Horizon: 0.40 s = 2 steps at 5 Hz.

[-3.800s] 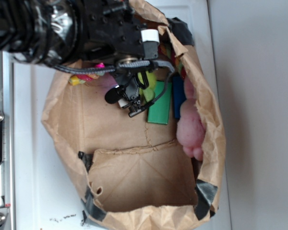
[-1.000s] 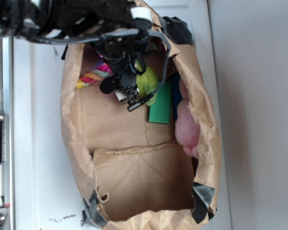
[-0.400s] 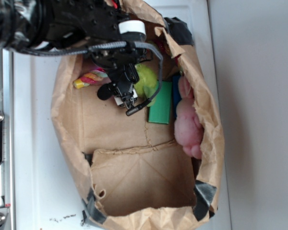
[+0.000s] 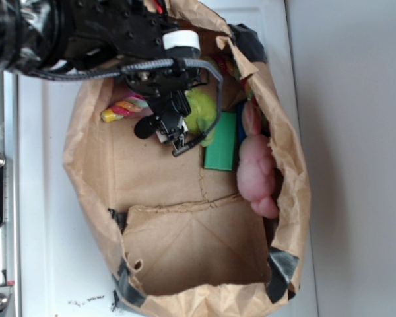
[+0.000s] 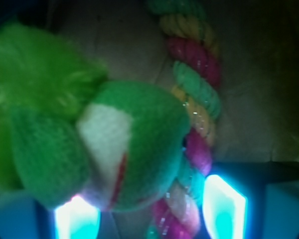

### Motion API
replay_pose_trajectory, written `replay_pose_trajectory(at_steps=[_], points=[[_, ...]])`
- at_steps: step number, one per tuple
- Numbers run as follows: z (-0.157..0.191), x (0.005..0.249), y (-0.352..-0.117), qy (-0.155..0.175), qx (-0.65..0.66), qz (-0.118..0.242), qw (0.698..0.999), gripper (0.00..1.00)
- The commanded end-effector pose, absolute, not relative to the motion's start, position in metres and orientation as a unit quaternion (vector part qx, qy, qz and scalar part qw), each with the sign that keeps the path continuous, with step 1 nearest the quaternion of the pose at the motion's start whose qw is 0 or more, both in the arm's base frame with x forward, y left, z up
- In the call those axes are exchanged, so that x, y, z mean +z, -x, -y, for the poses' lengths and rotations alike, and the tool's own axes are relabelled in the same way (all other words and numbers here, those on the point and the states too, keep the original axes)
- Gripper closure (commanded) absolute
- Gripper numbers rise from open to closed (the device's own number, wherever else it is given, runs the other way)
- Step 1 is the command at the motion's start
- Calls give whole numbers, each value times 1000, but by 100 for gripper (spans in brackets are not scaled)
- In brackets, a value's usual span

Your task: Grab the multicolored rope.

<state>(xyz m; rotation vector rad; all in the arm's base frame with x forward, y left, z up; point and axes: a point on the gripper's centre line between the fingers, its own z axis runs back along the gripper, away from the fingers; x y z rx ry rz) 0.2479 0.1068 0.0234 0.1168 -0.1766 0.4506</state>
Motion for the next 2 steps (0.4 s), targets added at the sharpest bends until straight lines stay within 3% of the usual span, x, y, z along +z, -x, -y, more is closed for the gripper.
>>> replay_pose_trajectory(at_steps=[1,2], points=[[-106,32,-252,-58,224,100,968,100],[-106,33,-252,-57,225,101,967,100]])
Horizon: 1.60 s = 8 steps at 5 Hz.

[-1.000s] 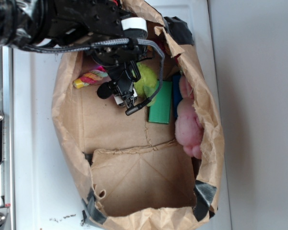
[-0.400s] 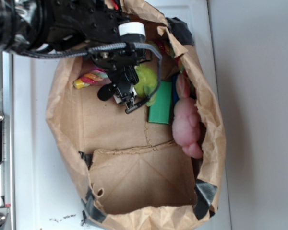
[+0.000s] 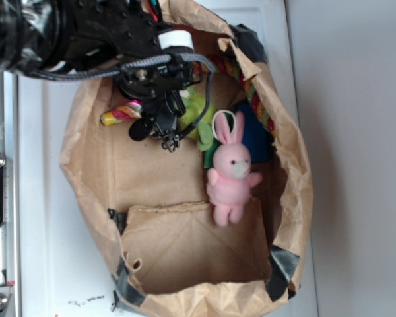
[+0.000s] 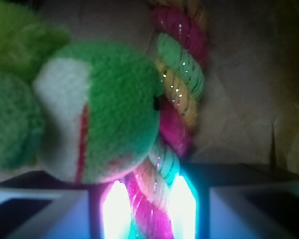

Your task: Grab the multicolored rope.

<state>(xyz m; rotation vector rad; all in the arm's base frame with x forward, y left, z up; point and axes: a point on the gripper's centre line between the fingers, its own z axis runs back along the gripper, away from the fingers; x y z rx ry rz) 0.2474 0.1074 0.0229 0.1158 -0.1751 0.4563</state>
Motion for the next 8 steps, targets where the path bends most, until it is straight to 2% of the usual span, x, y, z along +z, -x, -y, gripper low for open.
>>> replay_pose_trajectory(at_steps=[1,2,4,6,7,8], points=[[-106,40,-252,-52,222,104,968,100],[-104,55,-248,-44,212,105,971,100],[-94,101,-241,-8,197,110,974,100],[-79,130,-243,-2,194,113,975,100],[-56,141,-249,-2,176,110,978,100],[-31,141,-257,-13,167,117,979,100]])
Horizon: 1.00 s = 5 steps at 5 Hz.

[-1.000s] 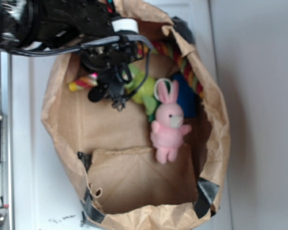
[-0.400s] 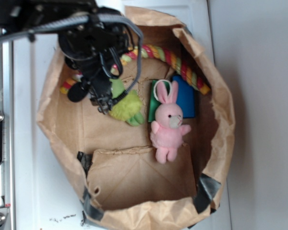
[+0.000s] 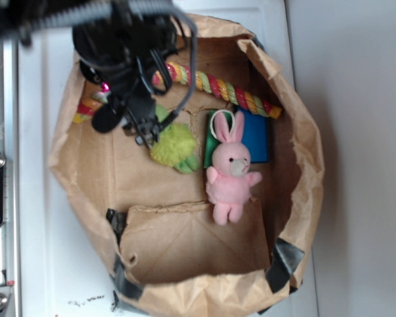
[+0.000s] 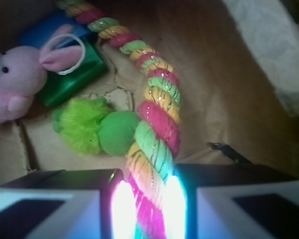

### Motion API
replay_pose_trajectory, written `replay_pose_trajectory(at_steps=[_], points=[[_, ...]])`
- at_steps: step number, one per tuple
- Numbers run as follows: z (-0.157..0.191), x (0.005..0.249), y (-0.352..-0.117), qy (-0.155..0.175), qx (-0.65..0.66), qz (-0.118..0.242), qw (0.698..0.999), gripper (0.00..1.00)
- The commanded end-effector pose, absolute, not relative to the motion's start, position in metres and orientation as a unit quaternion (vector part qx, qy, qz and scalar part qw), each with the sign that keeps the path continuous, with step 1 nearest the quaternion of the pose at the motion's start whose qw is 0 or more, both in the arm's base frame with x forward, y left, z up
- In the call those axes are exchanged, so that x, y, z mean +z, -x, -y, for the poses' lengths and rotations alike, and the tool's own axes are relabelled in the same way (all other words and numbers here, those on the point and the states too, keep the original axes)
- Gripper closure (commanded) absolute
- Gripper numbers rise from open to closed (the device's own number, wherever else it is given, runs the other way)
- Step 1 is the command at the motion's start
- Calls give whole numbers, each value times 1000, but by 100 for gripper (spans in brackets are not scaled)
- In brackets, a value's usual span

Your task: Grab the multicolored rope.

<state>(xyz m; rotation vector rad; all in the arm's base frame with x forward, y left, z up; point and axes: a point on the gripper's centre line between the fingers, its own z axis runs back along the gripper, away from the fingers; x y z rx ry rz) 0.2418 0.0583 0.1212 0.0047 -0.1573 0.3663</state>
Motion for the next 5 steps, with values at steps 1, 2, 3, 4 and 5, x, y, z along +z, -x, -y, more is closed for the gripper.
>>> replay_pose_trajectory(at_steps=[1,2,3,4,5], points=[[-14,152,-260,-6,156,126,980,100],[-3,172,-269,7,148,131,980,100],[-4,181,-278,18,147,128,981,100],[-3,192,-279,17,130,130,983,100],[-3,194,-278,10,127,129,983,100]])
